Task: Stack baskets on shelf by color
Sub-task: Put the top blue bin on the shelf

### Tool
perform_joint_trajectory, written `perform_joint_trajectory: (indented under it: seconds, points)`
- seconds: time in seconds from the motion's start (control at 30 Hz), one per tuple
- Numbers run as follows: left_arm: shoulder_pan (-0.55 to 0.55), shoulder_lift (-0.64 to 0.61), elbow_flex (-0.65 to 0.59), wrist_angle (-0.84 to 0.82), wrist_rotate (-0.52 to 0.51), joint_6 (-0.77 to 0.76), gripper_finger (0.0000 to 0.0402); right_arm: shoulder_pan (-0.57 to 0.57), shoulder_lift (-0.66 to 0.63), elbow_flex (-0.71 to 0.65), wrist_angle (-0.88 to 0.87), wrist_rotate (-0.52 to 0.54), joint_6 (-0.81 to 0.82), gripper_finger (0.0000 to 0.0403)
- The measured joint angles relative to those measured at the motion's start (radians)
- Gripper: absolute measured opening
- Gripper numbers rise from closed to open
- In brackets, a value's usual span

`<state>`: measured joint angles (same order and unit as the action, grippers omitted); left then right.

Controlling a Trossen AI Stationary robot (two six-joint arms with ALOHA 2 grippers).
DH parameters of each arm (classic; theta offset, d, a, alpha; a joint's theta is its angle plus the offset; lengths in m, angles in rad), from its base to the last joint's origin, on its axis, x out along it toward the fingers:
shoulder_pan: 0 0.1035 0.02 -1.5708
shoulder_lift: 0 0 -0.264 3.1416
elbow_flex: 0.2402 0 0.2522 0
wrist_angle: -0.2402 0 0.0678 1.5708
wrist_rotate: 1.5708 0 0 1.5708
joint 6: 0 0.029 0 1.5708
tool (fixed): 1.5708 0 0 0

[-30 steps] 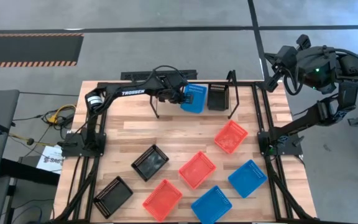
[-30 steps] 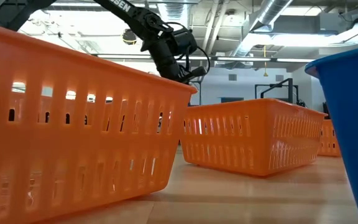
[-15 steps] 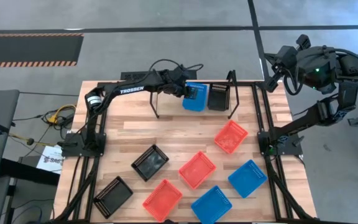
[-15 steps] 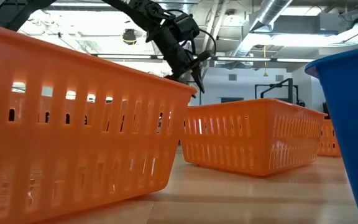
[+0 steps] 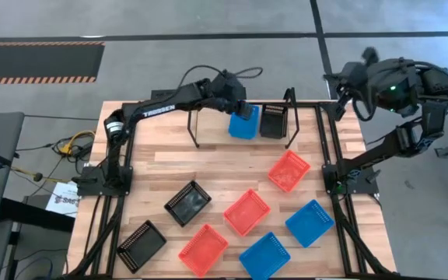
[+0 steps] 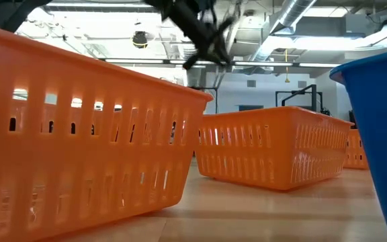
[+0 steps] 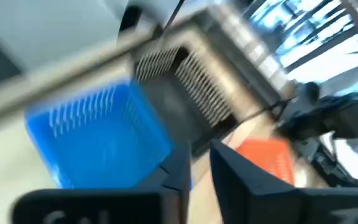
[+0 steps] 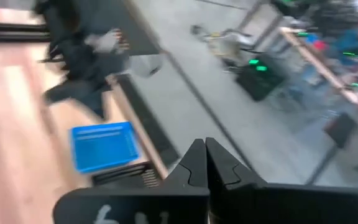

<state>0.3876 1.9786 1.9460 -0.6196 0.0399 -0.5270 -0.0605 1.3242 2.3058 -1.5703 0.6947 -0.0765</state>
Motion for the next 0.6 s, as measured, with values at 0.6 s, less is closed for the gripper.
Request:
perform_joint_trajectory:
  seconds: [0.6]
  points:
    - [-0.329,-0.293,0.387,-0.959,-0.812,-0.002,0.0,0.043,-0.058,-0.54,-0.001,-0.235,0.419,0.0001]
